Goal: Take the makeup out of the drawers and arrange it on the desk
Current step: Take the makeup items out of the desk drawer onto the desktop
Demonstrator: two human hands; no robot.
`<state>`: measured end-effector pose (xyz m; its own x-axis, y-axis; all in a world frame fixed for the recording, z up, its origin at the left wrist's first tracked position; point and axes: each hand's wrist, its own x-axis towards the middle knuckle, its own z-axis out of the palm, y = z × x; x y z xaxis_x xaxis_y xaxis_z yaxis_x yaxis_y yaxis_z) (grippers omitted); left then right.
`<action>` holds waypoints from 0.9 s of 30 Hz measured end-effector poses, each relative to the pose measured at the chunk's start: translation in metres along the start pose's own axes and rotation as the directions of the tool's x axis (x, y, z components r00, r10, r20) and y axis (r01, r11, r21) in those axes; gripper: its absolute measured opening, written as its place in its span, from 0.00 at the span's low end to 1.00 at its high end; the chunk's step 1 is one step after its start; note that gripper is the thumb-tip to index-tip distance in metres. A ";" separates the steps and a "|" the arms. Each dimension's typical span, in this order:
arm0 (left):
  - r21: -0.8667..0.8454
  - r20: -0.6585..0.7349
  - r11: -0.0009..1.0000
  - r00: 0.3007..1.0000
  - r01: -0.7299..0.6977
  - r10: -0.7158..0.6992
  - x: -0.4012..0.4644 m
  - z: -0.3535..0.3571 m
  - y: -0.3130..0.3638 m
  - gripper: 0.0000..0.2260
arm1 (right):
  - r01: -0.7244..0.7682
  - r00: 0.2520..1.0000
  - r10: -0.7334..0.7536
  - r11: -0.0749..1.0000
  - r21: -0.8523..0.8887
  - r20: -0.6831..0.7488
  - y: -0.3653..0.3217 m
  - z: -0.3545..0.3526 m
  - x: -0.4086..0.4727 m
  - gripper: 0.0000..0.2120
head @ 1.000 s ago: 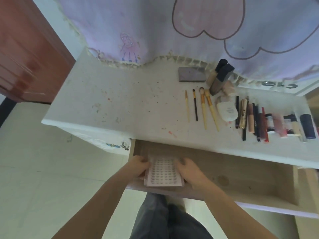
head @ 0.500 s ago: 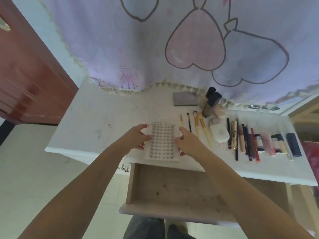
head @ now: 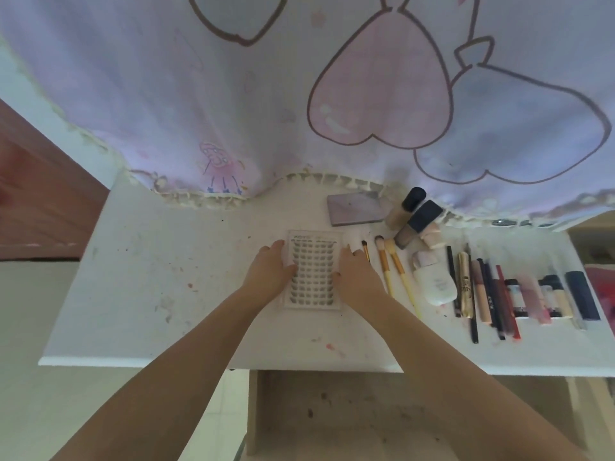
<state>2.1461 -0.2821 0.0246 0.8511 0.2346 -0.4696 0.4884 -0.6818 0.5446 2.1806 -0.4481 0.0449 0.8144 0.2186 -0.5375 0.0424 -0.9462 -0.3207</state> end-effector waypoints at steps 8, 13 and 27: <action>0.032 -0.107 0.999 0.994 0.012 -0.009 -0.044 0.011 -0.003 0.29 | 0.138 0.989 -0.118 0.954 0.266 -0.091 0.030 -0.006 -0.049 0.18; -0.116 -0.254 0.990 0.966 -0.074 0.043 -0.134 0.050 -0.017 0.12 | 0.060 0.987 -0.134 0.815 0.577 0.087 0.091 0.009 -0.120 0.09; -0.518 0.543 0.346 0.613 0.782 -0.574 -0.250 0.172 -0.069 0.19 | -0.584 0.747 0.366 -0.036 0.811 0.555 0.282 0.124 -0.218 0.10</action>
<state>1.8663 -0.4132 -0.0148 0.1373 0.1585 -0.9778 0.9345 0.3065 0.1809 1.9429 -0.7327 -0.0250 0.3033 -0.0505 -0.9516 -0.9465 0.0995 -0.3070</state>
